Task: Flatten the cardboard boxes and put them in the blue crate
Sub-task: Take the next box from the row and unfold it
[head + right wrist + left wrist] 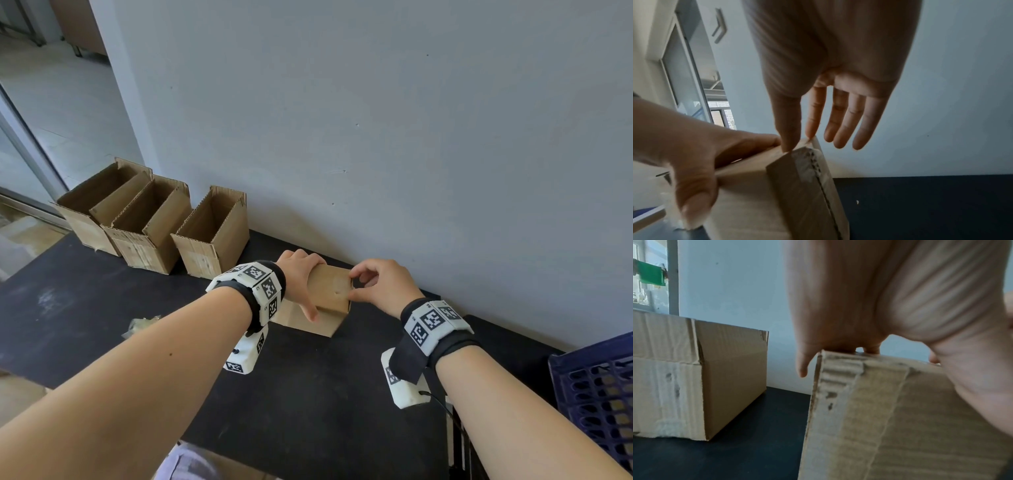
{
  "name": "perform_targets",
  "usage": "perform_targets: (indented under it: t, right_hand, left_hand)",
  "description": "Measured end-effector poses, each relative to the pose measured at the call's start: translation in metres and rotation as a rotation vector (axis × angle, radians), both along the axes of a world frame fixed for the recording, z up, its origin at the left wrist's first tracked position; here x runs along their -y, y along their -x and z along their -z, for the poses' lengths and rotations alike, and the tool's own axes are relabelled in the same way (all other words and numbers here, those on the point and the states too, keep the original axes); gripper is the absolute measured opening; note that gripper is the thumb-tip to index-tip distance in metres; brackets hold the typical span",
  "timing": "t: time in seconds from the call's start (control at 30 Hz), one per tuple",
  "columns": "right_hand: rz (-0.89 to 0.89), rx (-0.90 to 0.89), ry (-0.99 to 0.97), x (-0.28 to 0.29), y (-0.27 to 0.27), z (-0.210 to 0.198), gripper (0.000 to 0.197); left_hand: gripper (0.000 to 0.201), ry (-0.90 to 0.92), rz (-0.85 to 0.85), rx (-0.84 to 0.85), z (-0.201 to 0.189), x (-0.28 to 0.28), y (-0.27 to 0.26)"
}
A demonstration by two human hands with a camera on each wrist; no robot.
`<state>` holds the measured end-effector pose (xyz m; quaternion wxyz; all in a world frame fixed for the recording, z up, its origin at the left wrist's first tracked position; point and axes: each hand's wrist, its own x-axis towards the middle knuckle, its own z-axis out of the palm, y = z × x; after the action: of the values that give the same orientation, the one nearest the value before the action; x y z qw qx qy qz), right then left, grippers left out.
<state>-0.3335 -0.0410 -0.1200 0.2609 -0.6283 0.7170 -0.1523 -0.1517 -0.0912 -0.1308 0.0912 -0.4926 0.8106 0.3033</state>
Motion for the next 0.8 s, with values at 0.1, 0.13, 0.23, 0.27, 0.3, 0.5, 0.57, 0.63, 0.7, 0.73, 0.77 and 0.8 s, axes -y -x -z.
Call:
perform_targets:
  t: [0.1, 0.13, 0.23, 0.27, 0.3, 0.5, 0.57, 0.63, 0.7, 0.73, 0.77, 0.8]
  right_hand:
    - [-0.017, -0.062, -0.017, -0.003, 0.001, 0.002, 0.026]
    - [-0.015, -0.092, -0.016, -0.004, 0.0, 0.001, 0.021]
    - [-0.025, -0.192, -0.047, -0.007, -0.003, -0.003, 0.009]
    - [-0.021, -0.21, -0.044, -0.008, -0.005, -0.003, 0.008]
    - [-0.016, -0.206, -0.031, -0.009, -0.005, -0.004, 0.009]
    - [0.083, 0.194, -0.147, -0.007, -0.005, 0.005, 0.017]
    - [0.14, 0.285, -0.154, -0.008, -0.001, 0.011, 0.018]
    - [0.126, 0.271, -0.113, -0.008, 0.004, 0.014, 0.021]
    - [0.075, 0.248, -0.095, -0.008, 0.005, 0.014, 0.022]
    - [0.053, 0.243, -0.089, -0.007, 0.005, 0.012, 0.021]
    - [0.041, 0.24, -0.084, -0.006, 0.005, 0.01, 0.017]
    - [0.04, 0.252, -0.081, -0.004, 0.004, 0.007, 0.013]
  left_hand:
    - [0.1, 0.006, 0.001, 0.006, 0.0, 0.001, 0.003]
    - [0.1, 0.006, 0.001, 0.006, 0.0, 0.001, 0.003]
    - [0.101, 0.007, 0.002, 0.011, 0.0, 0.001, 0.003]
    - [0.101, 0.01, 0.001, 0.012, 0.0, 0.001, 0.004]
    - [0.101, 0.014, 0.001, 0.012, 0.0, 0.001, 0.004]
    - [0.102, 0.012, 0.003, 0.008, 0.002, 0.002, 0.002]
    - [0.101, 0.011, 0.005, 0.004, 0.002, 0.002, 0.001]
    - [0.097, 0.018, 0.006, -0.004, 0.001, 0.003, -0.003]
    - [0.094, 0.039, 0.012, 0.0, 0.0, 0.004, -0.007]
    - [0.093, 0.047, 0.019, 0.009, -0.001, 0.005, -0.008]
    - [0.092, 0.051, 0.028, 0.02, -0.003, 0.005, -0.009]
    - [0.091, 0.056, 0.038, 0.032, -0.005, 0.006, -0.009]
